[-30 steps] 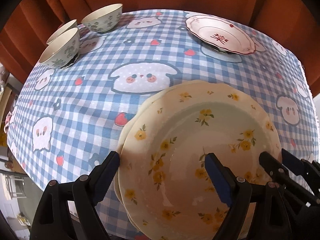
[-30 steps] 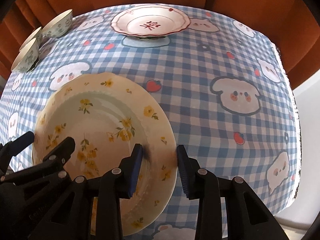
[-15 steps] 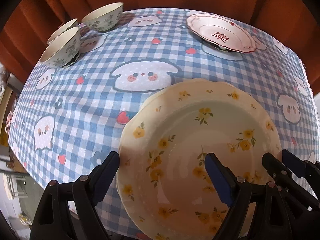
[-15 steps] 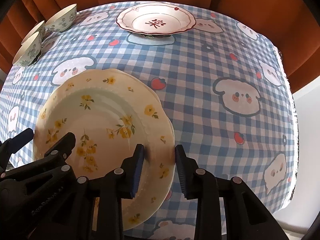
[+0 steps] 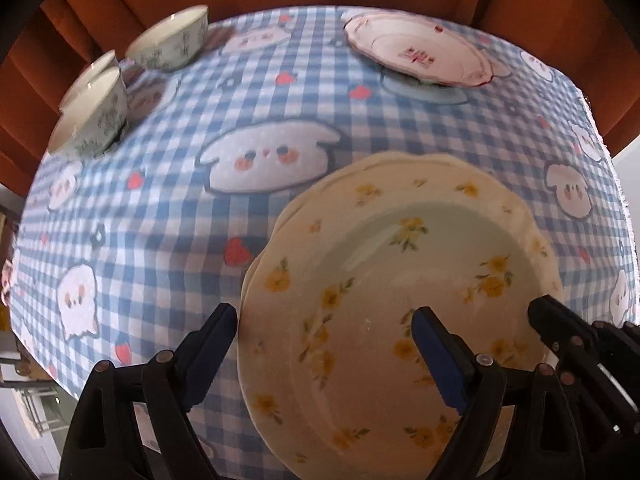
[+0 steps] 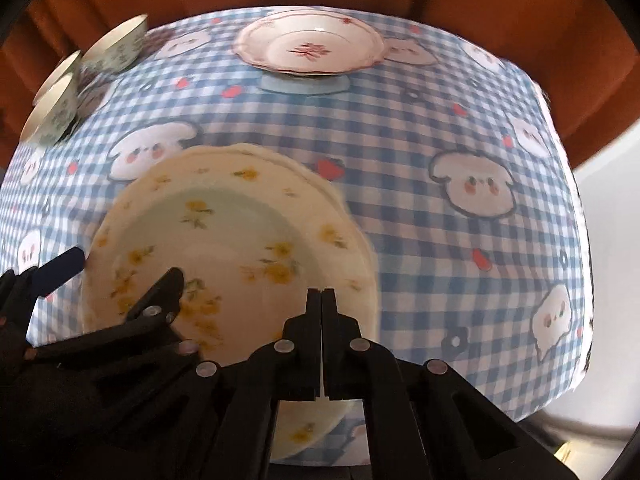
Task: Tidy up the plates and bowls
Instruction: 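Withdraw the open right gripper from the plate stack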
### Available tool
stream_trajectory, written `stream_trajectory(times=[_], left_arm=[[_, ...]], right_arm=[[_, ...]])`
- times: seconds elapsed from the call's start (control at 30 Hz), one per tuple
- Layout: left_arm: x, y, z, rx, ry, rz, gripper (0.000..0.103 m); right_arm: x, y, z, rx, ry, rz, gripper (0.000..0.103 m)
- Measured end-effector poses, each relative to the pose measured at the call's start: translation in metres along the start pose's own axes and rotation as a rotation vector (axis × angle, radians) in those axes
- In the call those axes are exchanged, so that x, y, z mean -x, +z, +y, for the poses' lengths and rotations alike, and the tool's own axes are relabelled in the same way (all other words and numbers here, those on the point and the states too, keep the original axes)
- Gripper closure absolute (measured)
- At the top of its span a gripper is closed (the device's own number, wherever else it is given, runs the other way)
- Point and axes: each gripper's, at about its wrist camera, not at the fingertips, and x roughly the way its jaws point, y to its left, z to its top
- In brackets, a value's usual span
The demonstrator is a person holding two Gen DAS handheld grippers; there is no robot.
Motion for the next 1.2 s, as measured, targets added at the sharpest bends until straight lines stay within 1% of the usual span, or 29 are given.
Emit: stream_trajectory(times=[0.1,0.3,0.5,0.7,0.97,1.2], left_arm=[[-0.001,-0.001,0.002,-0.012,-0.007,0.008,0.013],[0.0,-0.004,0.003,-0.018,-0.014,0.004,0.013],[0.011,-0.002,0.002,-0.012,-0.019,-0.037,0.013],[0.028,0.003,0.013,-0.036,-0.029,-0.087,0.012],[0.046,0.026,0.034,-0.127,-0.066,-0.146,0.012],[0.059,0.058,0.039,-0.195,-0.091,-0.231,0.009]], right_arm=[[-0.005,-0.001,0.002,-0.022,0.006,0.025,0.1],[-0.004,0.0,0.003,-0.051,0.001,0.005,0.1],[0.001,0.002,0.0,-0.041,0.014,-0.02,0.099],[0.016,0.007,0.005,-0.05,0.026,-0.061,0.099],[0.037,0.019,0.025,-0.093,0.0,-0.109,0.099],[0.052,0.041,0.029,-0.179,-0.025,-0.161,0.099]])
